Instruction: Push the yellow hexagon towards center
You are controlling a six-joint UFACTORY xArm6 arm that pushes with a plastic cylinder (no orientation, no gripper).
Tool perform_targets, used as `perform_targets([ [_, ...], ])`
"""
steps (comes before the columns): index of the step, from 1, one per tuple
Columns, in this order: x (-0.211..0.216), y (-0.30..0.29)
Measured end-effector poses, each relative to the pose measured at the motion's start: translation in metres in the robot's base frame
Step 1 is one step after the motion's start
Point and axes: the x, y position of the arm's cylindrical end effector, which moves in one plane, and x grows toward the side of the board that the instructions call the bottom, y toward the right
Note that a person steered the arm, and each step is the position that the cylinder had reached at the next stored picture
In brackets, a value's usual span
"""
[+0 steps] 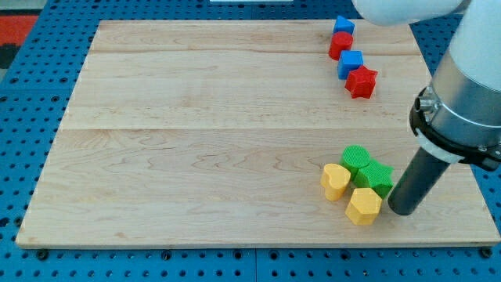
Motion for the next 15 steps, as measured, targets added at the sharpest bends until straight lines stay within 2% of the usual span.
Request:
perform_targets([
  [7, -0.03, 0.065],
  [10, -0.075, 0.062],
  [12, -0.011, 0.075],
  [15, -0.011, 0.013],
])
